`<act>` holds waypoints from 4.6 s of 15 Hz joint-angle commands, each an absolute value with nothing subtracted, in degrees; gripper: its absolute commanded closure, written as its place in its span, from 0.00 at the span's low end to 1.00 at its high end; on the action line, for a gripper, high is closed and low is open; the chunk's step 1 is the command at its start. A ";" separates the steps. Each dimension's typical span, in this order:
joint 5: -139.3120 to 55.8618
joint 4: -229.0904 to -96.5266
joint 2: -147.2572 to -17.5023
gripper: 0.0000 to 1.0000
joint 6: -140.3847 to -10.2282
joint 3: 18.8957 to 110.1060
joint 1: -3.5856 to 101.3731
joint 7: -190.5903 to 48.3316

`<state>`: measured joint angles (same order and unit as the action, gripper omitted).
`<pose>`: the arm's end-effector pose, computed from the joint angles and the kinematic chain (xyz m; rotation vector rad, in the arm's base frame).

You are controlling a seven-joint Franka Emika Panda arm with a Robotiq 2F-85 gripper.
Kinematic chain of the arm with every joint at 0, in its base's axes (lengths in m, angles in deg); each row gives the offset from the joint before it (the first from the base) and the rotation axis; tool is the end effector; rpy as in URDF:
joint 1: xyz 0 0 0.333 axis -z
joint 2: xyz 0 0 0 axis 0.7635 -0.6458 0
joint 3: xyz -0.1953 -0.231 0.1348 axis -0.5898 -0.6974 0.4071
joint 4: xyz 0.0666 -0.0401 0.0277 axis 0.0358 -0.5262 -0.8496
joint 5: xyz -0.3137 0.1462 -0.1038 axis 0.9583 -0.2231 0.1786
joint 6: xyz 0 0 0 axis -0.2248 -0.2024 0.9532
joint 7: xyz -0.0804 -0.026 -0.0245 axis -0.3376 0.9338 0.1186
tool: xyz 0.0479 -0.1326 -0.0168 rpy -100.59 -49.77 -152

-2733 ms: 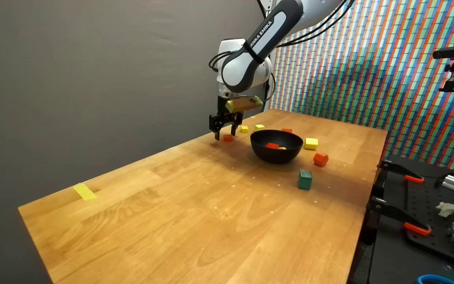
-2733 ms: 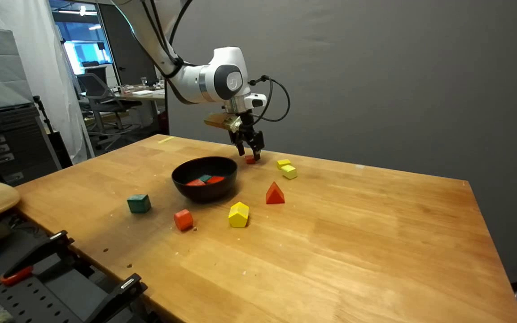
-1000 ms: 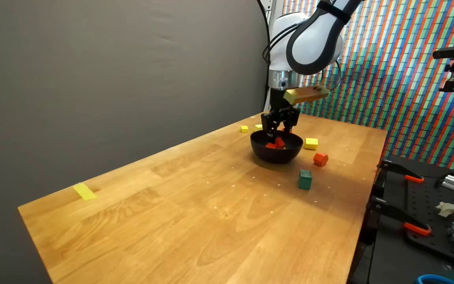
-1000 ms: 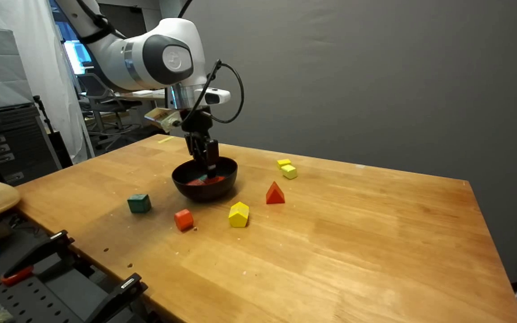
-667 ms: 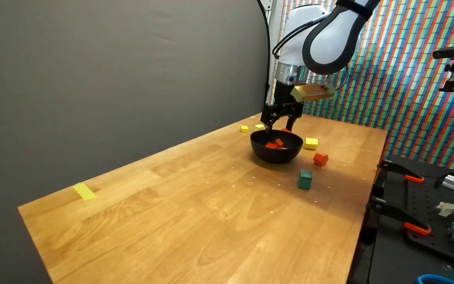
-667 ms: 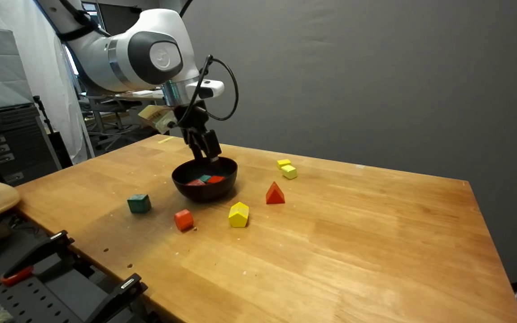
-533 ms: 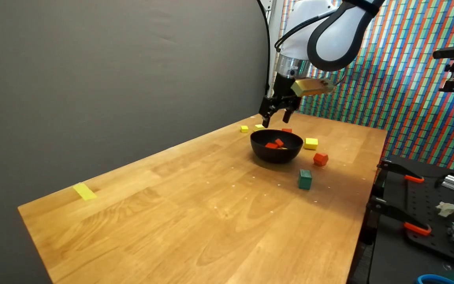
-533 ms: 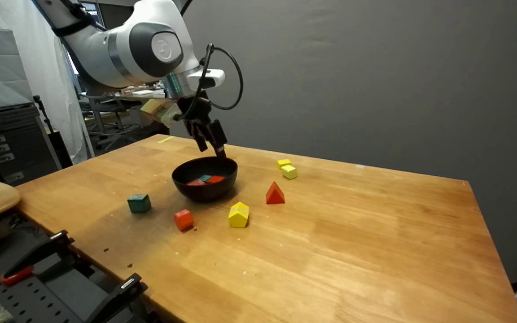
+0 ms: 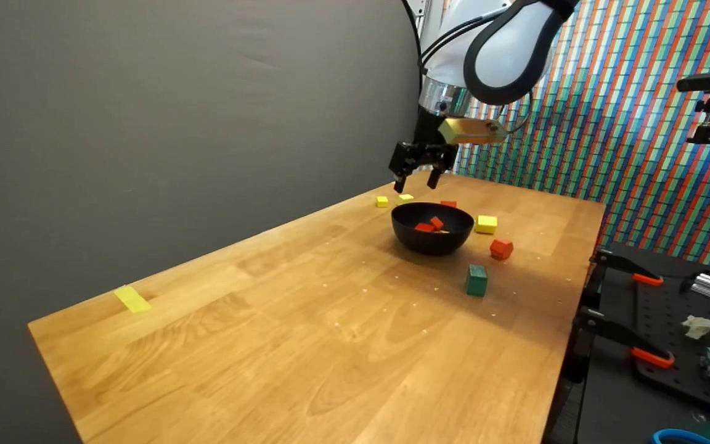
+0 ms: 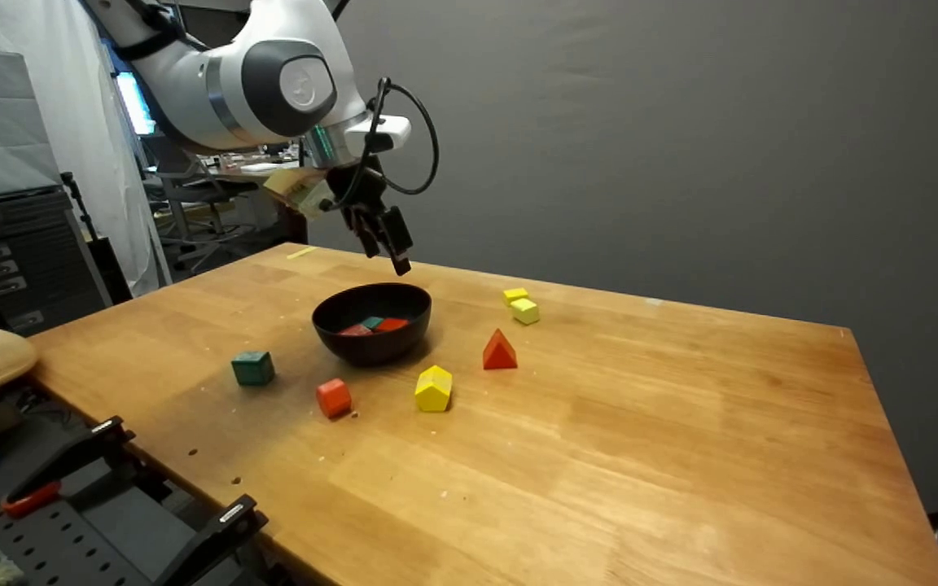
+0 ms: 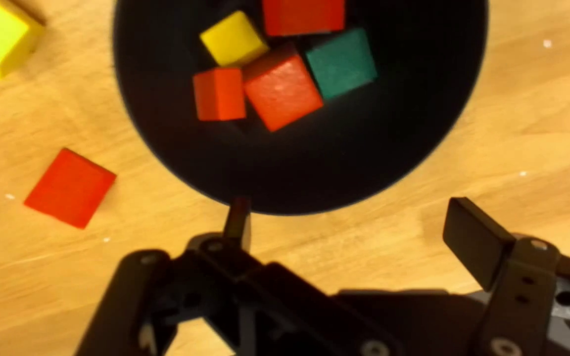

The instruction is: Put all the blocks in the bowl

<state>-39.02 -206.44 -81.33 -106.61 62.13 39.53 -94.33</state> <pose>0.5267 0.0405 0.2458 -3.0694 0.4906 -0.4058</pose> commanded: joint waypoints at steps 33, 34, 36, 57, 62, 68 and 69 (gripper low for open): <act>-45.69 -157.40 -119.91 0.41 -96.00 57.87 45.09 -91.00; -46.24 -158.42 -118.93 0.49 -96.02 58.12 45.17 -91.11; -47.31 -160.77 -117.02 0.64 -96.13 58.17 44.96 -91.78; -39.44 -210.31 -68.73 0.88 -83.29 62.83 37.07 -107.25; -36.52 -212.97 -68.53 0.27 -90.62 66.02 39.34 -118.64; -10.17 -209.38 -68.56 0.00 -91.14 58.64 37.57 -142.19; -5.15 -207.94 -69.43 0.00 -91.06 57.43 37.47 -145.00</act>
<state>-16.29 -210.93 -69.62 -91.90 61.90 39.14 -137.75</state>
